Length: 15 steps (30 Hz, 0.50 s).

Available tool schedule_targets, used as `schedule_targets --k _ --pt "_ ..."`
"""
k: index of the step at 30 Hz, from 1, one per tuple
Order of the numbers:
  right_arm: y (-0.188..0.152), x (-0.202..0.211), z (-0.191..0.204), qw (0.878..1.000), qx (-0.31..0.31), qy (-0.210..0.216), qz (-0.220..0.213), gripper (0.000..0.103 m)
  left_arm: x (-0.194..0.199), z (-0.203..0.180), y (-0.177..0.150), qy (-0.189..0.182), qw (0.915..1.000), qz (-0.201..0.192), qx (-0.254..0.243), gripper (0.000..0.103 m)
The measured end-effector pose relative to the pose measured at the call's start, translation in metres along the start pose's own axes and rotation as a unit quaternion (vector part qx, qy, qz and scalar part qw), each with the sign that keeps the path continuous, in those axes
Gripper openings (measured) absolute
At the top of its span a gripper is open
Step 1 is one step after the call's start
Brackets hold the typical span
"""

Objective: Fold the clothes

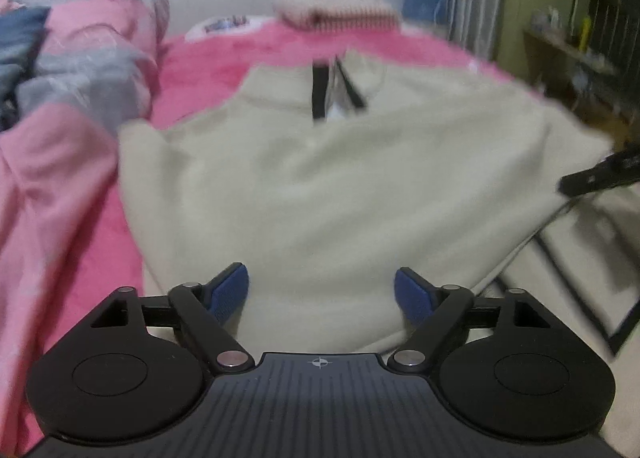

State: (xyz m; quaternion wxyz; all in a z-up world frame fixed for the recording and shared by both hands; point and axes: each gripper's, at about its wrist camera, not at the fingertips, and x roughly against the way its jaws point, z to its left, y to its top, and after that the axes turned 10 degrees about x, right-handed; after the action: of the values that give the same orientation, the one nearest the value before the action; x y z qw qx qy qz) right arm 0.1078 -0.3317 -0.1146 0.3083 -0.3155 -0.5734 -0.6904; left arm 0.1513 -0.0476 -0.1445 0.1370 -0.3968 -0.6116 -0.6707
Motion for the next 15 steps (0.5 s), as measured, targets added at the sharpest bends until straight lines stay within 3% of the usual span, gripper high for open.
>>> schedule_targets --k 3,7,15 --pt "-0.006 -0.005 -0.006 1.000 -0.009 0.004 -0.002 0.000 -0.003 -0.009 -0.002 0.022 0.9995 0.004 -0.025 0.089" --pt "-0.003 0.031 0.011 1.000 0.013 -0.019 -0.015 0.000 0.022 -0.007 0.005 0.005 1.0000 -0.002 -0.004 0.090" --pt "-0.051 0.076 0.029 0.999 -0.039 0.020 -0.018 0.001 0.054 -0.014 -0.002 0.000 0.9983 0.049 0.032 0.094"
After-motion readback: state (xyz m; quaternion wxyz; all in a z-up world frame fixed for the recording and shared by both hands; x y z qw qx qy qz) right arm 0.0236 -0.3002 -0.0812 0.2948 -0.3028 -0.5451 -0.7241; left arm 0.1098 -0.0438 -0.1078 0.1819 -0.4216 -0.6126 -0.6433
